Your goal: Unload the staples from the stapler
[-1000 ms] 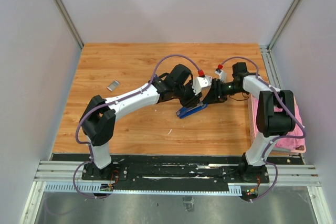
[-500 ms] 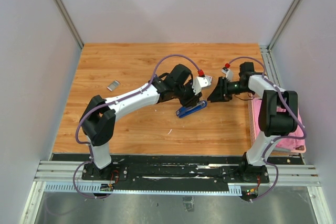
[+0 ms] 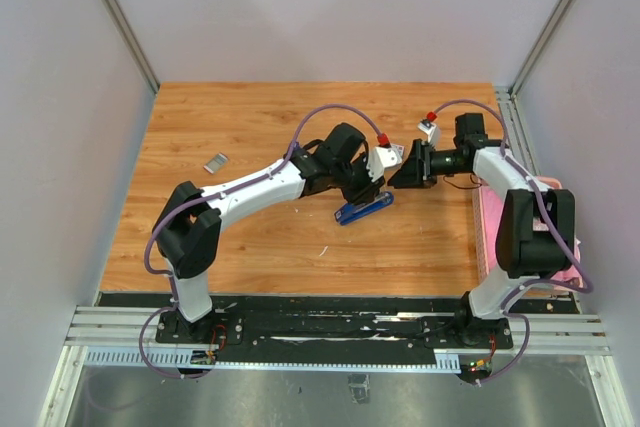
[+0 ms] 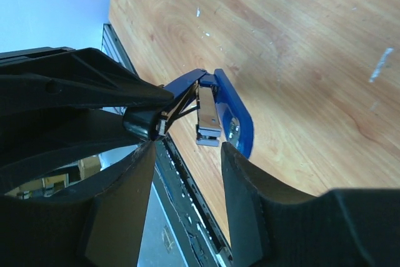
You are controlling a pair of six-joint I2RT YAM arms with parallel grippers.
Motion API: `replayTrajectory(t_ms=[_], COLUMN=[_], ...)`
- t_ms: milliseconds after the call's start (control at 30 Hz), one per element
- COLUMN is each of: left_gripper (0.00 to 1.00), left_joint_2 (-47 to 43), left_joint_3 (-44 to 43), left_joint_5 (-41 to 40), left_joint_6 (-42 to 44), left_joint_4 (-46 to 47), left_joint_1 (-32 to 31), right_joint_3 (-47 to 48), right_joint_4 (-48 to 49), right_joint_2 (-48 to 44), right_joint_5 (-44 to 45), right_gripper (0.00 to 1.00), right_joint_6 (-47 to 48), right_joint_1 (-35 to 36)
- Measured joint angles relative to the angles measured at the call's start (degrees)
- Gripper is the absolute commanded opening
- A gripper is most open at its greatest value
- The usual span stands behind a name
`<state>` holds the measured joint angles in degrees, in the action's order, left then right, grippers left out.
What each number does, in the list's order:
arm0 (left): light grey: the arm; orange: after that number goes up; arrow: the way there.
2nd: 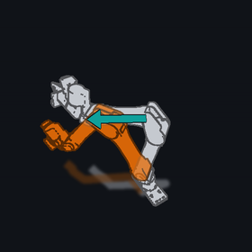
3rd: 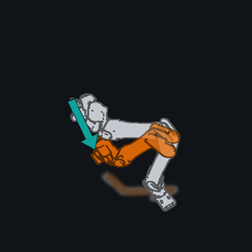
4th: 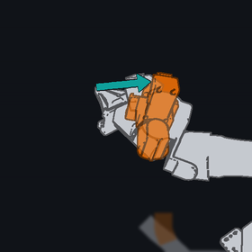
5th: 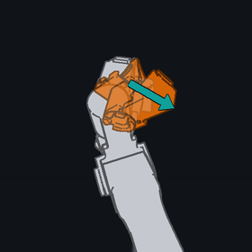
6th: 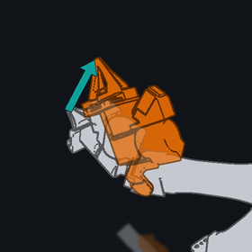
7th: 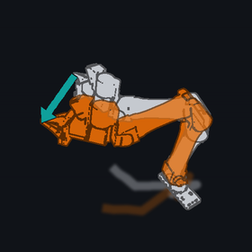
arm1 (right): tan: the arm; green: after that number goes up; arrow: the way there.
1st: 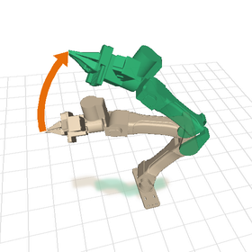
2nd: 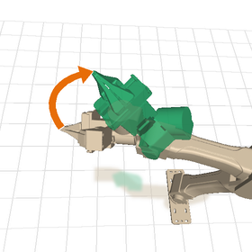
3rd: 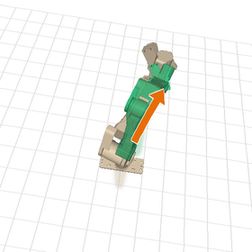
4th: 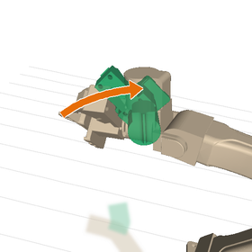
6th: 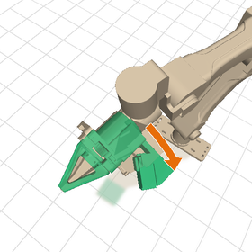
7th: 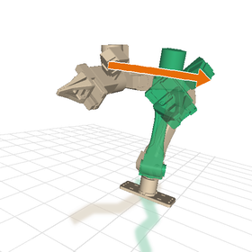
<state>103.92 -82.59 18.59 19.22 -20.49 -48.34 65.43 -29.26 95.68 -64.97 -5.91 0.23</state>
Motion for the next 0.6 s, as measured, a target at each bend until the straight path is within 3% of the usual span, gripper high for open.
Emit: replayTrajectory(t_ms=[233,600], left_gripper=[0.00,0.00], left_joint_2=[0.09,0.09], left_joint_3=[0.00,0.00], left_joint_5=[-0.72,-1.01], left_joint_6=[0.17,0.48], left_joint_4=[-0.28,-0.63], left_joint_1=[-0.50,-0.55], right_joint_3=[-0.15,-0.15], right_joint_4=[0.24,0.24], right_joint_2=[1.46,4.61], right_joint_5=[0.11,1.01], right_gripper=[0.49,0.48], right_joint_6=[-0.07,-0.04], right_joint_1=[3.76,3.96])
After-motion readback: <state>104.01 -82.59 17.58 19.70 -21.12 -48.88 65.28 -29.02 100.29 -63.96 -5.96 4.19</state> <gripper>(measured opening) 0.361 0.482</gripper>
